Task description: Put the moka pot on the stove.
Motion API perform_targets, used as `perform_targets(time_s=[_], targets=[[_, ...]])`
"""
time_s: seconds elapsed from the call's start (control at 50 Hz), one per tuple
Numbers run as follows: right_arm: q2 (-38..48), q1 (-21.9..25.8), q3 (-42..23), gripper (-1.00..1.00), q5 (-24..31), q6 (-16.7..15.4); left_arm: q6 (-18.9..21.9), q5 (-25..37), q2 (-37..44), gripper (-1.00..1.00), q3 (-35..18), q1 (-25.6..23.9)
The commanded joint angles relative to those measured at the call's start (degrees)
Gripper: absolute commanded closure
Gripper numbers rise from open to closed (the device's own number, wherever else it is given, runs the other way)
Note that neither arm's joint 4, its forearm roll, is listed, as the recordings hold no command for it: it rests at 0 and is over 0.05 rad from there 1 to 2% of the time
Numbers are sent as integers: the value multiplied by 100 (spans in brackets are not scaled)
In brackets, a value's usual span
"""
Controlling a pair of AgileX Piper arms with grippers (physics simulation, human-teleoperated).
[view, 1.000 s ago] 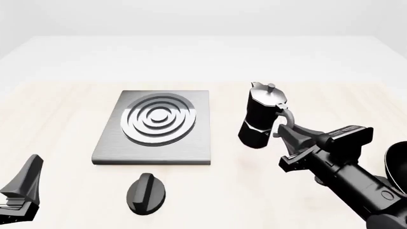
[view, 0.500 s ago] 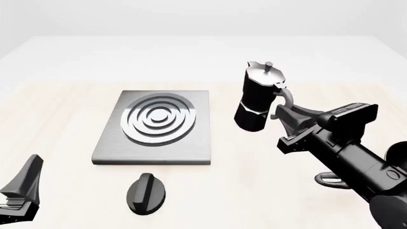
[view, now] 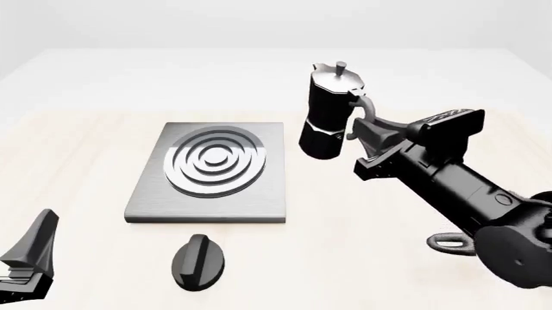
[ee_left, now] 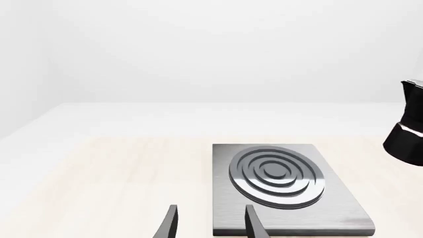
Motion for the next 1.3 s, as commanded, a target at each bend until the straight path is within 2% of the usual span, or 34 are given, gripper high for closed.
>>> perform_targets(time_s=[0.02,0.46,0.96,1.3], targets=[[351,164,-492,100,1,66,0,0,0,-100,0,0],[1028,375,-1217,100,-10,76,0,0,0,-100,0,0],[1913,560,-2070,100,149,-98,0,0,0,-100,0,0],[2415,664,-2502,100,136,-40,0,0,0,-100,0,0]])
